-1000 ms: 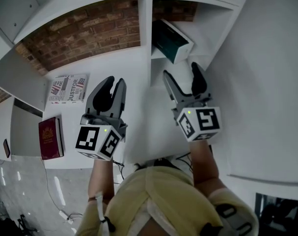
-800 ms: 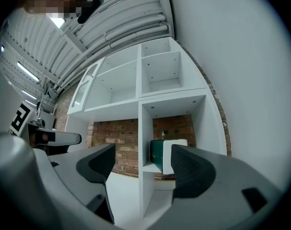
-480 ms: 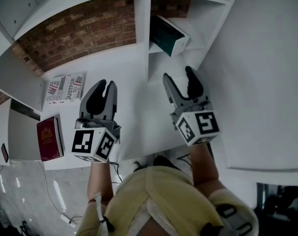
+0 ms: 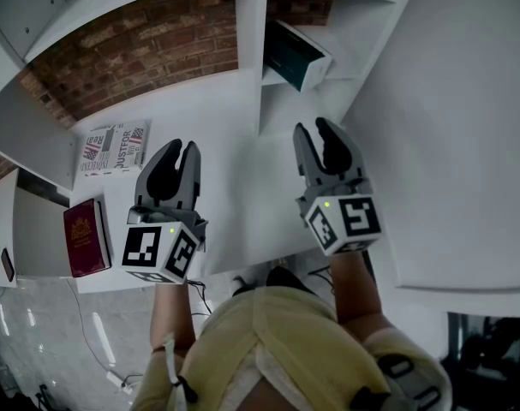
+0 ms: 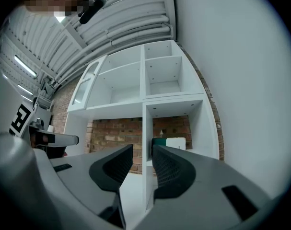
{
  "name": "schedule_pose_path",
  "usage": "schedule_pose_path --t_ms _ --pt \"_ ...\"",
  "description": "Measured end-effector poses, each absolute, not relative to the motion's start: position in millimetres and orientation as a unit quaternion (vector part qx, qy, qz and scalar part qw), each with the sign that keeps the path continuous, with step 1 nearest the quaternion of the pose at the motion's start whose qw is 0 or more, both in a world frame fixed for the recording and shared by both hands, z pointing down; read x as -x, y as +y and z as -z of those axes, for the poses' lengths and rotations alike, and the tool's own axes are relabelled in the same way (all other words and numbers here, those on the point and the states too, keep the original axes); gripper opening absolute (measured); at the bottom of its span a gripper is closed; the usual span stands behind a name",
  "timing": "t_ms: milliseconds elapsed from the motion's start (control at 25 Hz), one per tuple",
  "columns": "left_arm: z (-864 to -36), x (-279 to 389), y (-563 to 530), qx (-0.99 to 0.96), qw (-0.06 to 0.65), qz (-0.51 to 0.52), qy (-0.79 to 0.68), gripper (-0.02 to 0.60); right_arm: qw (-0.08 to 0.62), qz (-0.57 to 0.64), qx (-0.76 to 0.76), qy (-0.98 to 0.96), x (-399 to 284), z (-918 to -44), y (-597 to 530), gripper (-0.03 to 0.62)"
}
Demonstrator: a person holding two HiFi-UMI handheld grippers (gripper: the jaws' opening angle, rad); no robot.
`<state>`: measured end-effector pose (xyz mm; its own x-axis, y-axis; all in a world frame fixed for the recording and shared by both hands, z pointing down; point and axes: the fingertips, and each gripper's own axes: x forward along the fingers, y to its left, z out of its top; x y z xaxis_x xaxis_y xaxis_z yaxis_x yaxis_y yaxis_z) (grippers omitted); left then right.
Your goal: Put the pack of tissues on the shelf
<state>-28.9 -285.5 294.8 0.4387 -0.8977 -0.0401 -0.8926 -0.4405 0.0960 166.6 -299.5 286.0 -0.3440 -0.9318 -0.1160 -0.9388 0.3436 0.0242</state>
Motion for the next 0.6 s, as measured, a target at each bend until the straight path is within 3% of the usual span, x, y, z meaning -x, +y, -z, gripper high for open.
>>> schedule_pose_path --t_ms 320,600 --pt "-290.1 25.1 -284.2 -0.852 0.021 0.038 -0.522 0.092 0.053 -0.032 0.577 0.815 -168.7 -285.0 -296.5 0.014" --pt "-288.3 20.8 -283.0 -0.855 0.018 0.034 -0.518 0.087 0.042 -0.030 0.560 0.827 -162.5 -287.0 -295.4 0.003"
